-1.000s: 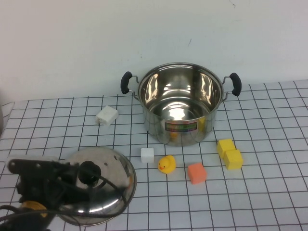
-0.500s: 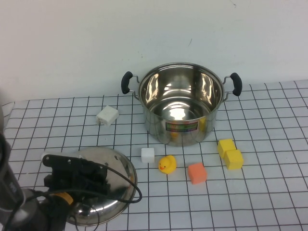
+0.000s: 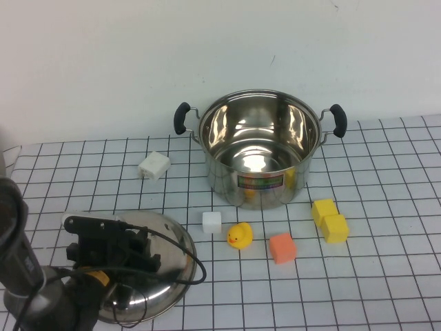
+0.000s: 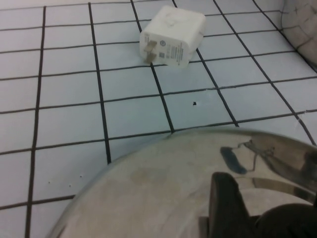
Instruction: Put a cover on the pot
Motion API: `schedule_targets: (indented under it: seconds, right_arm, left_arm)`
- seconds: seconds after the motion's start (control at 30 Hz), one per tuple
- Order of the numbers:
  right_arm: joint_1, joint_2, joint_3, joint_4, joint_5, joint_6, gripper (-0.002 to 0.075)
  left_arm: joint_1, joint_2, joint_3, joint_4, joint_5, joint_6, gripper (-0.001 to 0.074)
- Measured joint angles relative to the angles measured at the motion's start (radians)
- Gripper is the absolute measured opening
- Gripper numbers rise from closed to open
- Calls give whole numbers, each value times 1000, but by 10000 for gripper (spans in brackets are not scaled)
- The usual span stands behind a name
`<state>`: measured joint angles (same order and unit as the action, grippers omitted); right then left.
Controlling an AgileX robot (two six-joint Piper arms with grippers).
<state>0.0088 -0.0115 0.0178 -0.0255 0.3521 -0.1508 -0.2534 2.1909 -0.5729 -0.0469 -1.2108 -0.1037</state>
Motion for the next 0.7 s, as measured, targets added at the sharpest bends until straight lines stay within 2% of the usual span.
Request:
schedule_targets:
  seconds: [0.2,0.4,0.6,0.7]
  right_arm:
    - [0,0,0,0,0,0,9]
    - [0,0,0,0,0,0,9]
    - [0,0,0,0,0,0,9]
    - [0,0,0,0,0,0,9]
  left_arm:
    - [0,-150,58,11,84,-25,310]
    - [-1,-440,88,20,104,-114,310]
    - [-1,-619,-136,248,494,-213,310]
    - [-1,-601,-270,321,559,-285,310]
